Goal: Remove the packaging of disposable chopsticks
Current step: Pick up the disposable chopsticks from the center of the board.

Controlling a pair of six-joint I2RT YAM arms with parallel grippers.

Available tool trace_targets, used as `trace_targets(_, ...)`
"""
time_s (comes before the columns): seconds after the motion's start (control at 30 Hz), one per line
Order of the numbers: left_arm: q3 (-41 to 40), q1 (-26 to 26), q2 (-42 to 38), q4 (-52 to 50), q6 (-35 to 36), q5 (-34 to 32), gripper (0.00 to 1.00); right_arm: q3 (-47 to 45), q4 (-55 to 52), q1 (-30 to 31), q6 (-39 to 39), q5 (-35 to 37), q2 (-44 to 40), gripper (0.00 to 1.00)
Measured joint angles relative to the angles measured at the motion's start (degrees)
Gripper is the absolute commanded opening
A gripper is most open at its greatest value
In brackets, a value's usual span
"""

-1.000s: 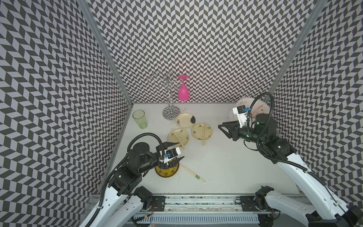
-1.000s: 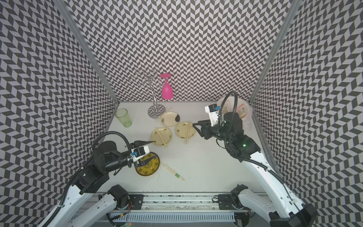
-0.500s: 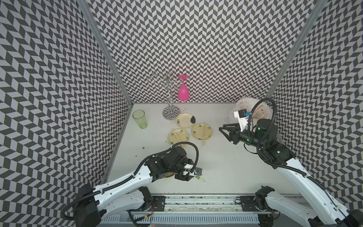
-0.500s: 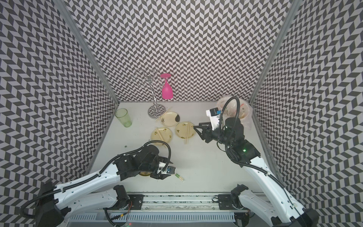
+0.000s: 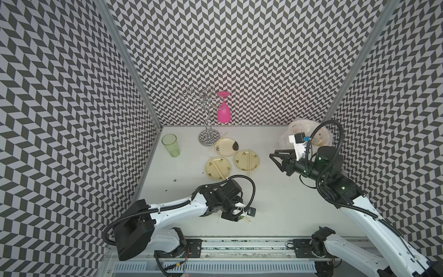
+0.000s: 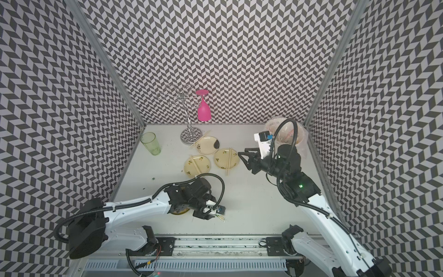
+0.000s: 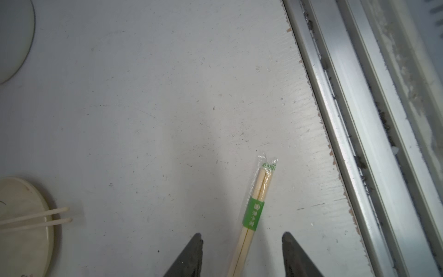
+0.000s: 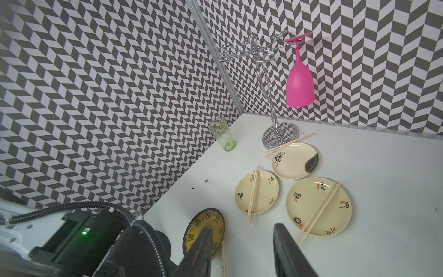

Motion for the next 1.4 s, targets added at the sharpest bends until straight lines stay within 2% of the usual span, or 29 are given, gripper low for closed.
trace_targets(0.27, 0.70, -0.46, 4.61, 0.63, -1.18, -1.16, 0.51, 0.00, 0.44, 0.00, 0.00, 0.92, 0.02, 0.42)
trace_targets(0.43, 2.14, -1.62, 7.28, 1.53, -2.43, -1.31, 0.44, -0.22, 1.07, 0.00, 0.04, 1.03, 0.02, 0.41)
trace_targets(0.63, 3.37, -3.91, 11.78, 1.68, -3.10, -1.40, 0.42, -0.22, 1.18, -0.02, 0.04, 1.46, 0.02, 0.41)
trace_targets(1.4, 3.37, -6.27, 12.17, 4.52, -3.13, -2.03, 0.31, -0.24, 1.44, 0.00, 1.01, 2.54, 0.59, 0.39)
